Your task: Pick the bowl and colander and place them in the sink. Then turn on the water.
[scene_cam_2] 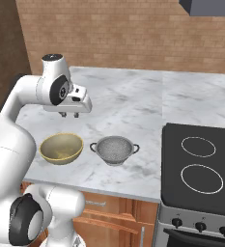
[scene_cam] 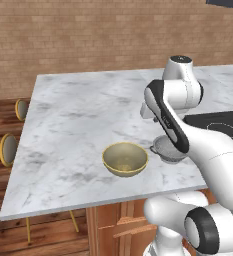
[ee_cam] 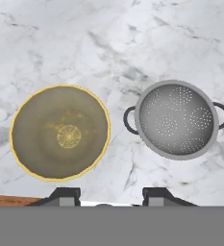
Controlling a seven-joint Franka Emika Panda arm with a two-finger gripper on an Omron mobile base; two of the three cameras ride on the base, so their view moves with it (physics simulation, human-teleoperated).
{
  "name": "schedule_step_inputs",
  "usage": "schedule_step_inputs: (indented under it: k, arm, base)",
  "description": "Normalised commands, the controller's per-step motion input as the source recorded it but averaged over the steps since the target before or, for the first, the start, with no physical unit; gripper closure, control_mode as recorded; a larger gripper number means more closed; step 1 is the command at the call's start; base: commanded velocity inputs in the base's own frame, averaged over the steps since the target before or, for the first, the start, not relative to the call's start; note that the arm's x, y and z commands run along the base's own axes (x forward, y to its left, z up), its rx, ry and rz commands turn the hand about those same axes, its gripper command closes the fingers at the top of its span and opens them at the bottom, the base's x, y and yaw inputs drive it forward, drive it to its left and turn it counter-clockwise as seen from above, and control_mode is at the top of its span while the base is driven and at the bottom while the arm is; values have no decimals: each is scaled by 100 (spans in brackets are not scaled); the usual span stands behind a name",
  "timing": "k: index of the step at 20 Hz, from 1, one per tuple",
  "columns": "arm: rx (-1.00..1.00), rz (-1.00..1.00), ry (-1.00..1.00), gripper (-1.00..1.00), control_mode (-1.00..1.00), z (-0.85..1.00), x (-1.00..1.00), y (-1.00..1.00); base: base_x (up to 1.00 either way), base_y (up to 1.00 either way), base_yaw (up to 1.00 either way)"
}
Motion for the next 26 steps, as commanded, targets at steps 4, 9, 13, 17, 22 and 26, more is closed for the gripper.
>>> schedule_step_inputs:
  k: [4, 9, 13, 17, 22, 26]
  arm:
    - [0, 0, 0, -100, -100, 0, -18, 4]
    - [0, 0, 0, -100, -100, 0, -28, 9]
    - [0, 0, 1, -100, -100, -1, -25, 8]
    - [11, 0, 7, -100, -100, -12, -12, 6]
    - [5, 0, 3, -100, -100, -14, -2, 15]
    - [0, 0, 1, -100, -100, -29, 0, 23]
  base:
    - [0, 0, 0]
    - [0, 0, 0]
    - [0, 0, 0]
    - [0, 0, 0]
    - [0, 0, 0]
    - [0, 0, 0]
